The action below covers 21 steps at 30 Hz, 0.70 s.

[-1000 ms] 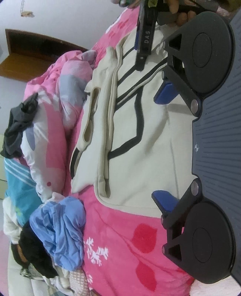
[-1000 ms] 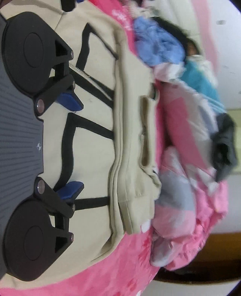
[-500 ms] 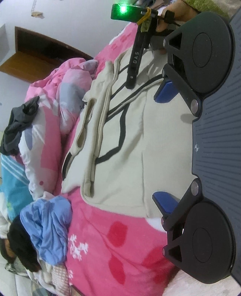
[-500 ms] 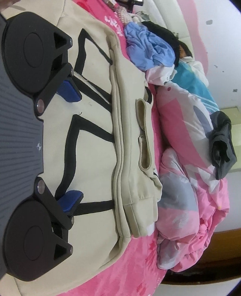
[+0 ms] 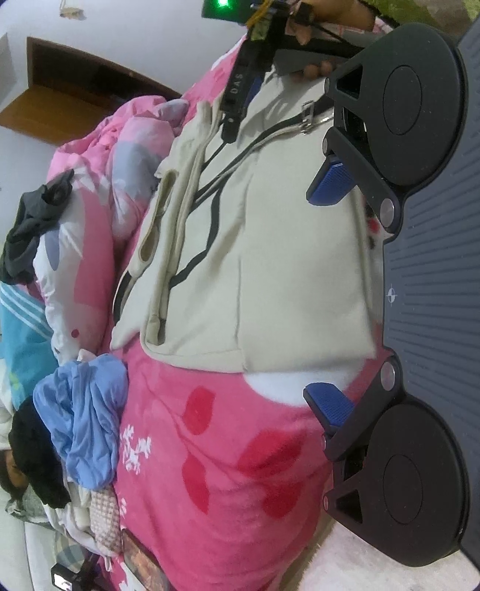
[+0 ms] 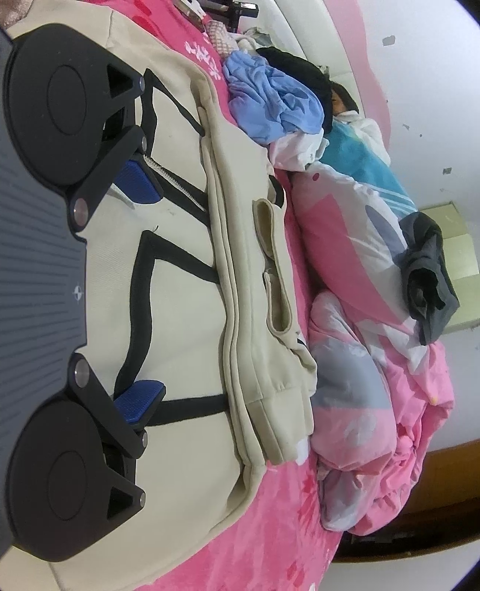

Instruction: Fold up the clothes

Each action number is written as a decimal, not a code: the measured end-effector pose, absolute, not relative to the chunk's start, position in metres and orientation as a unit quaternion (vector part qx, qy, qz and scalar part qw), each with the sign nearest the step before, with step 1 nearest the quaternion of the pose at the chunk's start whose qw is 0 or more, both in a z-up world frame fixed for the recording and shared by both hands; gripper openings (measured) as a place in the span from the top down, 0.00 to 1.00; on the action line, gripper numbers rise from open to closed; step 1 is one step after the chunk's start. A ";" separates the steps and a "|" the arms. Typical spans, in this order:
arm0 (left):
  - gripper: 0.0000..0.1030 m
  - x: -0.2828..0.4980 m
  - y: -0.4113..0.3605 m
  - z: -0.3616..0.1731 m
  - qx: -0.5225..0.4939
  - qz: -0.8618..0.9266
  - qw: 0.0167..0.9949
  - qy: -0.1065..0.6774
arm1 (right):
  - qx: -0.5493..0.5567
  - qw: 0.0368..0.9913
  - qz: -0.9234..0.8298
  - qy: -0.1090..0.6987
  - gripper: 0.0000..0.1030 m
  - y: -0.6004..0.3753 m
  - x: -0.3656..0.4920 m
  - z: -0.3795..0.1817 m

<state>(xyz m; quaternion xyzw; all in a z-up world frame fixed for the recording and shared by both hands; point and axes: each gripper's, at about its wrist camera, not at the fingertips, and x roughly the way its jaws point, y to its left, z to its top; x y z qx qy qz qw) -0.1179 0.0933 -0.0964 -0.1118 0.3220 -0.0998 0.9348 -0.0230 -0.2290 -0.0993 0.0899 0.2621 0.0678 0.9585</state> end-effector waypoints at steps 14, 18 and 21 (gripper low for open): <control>0.00 -0.130 0.102 -0.108 -0.126 -0.119 0.938 0.299 | 0.131 0.963 0.022 0.236 0.00 -0.277 -0.127 -0.076; 0.01 -0.122 0.105 -0.105 -0.144 -0.115 0.937 0.296 | 0.201 0.953 -0.002 0.228 0.00 -0.317 -0.152 -0.063; 0.06 -0.116 0.108 -0.105 -0.156 -0.109 0.933 0.306 | 0.257 0.939 -0.017 0.226 0.00 -0.351 -0.161 -0.061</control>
